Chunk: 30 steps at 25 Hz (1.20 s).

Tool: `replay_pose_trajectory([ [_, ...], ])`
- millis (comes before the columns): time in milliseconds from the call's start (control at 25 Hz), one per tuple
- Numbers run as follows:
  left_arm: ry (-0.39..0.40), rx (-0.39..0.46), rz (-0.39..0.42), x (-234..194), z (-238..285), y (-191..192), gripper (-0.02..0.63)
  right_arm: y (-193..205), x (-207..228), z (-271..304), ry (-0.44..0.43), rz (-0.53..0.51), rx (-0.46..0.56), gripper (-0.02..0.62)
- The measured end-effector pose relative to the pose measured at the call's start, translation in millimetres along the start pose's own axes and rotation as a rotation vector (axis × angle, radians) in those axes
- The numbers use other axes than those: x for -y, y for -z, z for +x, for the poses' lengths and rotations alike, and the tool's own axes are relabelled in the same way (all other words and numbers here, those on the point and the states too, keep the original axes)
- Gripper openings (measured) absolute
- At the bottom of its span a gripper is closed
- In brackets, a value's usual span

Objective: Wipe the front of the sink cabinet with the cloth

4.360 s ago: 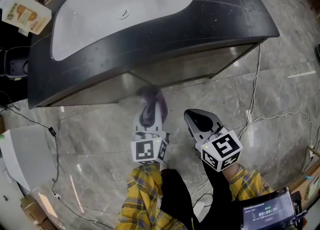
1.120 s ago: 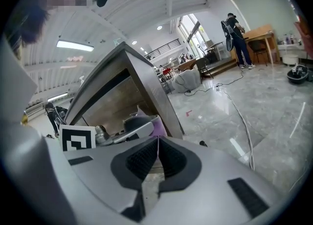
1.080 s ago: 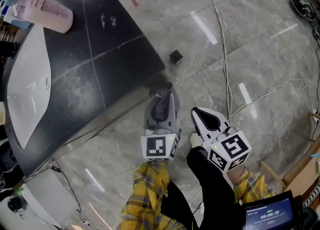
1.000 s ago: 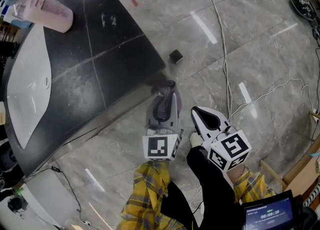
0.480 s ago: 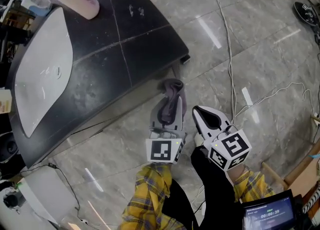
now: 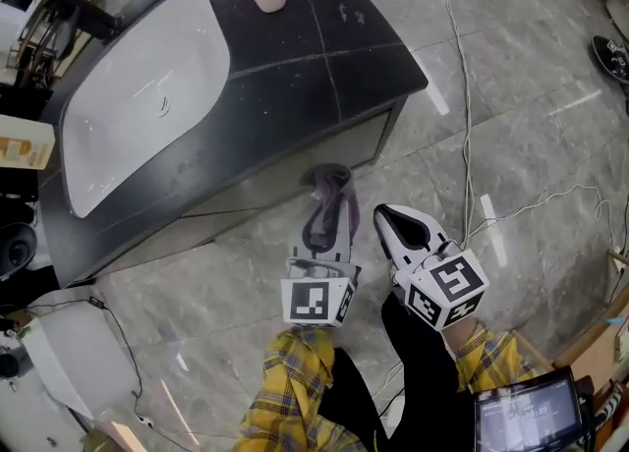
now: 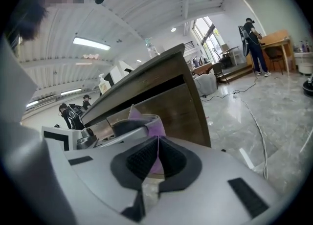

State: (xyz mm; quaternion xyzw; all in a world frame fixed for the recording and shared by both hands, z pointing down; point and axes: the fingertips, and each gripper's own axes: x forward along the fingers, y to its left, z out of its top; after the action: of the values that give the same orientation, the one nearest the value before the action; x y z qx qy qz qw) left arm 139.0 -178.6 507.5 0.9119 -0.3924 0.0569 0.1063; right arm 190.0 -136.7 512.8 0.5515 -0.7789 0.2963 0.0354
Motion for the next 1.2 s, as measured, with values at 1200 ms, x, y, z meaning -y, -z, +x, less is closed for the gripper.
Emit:
replay_pose_trajectory([
  [1200, -0.428, 0.167, -0.048, -138, -337, -146, 0.049, -42, -313, -1, -0.331, -0.197, -0.007, 0.006],
])
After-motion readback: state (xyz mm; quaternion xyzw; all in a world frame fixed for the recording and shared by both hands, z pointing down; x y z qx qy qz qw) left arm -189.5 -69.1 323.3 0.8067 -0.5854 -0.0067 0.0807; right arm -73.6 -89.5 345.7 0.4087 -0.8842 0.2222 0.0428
